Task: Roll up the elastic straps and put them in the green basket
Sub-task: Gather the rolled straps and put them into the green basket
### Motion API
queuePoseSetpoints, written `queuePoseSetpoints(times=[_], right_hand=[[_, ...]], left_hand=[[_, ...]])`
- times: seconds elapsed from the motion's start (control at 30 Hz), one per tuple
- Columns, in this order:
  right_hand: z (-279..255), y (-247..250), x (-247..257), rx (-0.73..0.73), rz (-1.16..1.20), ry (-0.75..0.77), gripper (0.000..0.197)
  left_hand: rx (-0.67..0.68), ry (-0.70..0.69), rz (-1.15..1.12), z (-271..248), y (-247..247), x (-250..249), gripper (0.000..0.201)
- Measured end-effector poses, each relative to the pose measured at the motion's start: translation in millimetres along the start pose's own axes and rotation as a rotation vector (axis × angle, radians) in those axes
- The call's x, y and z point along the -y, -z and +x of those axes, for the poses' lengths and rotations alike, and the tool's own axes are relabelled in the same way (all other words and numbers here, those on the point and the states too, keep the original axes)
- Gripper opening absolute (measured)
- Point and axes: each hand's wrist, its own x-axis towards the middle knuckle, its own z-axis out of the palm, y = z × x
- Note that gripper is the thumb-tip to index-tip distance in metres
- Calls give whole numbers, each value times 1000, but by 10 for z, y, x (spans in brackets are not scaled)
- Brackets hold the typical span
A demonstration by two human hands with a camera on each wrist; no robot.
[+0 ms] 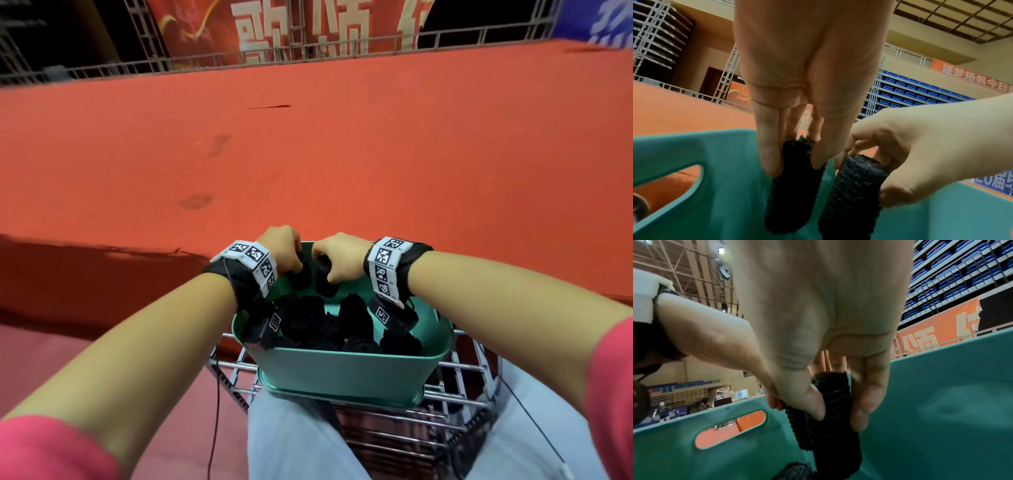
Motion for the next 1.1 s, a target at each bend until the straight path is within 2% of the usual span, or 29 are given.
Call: queuePoseSetpoints(times=[0.33, 0.57, 0.67, 0.77, 0.97, 1.1], right_hand=[[145, -153, -114, 61, -119, -3, 22], [245, -237, -207, 93, -53, 24, 27], [279, -283, -215, 122, -61, 26, 27], [317, -355, -247, 161, -90, 22, 25], [365, -432, -342, 194, -96, 28, 29], [387, -450, -342, 245, -88, 62, 26]], left_hand=[[62, 0, 64, 155, -62, 36, 30], [94, 32, 134, 286, -171, 6, 27], [88, 27, 173, 339, -188, -48, 23], [76, 38, 169, 398, -197, -79, 29], [-6, 32, 117, 467, -223, -94, 26], [11, 20, 103, 491, -248, -132, 24]])
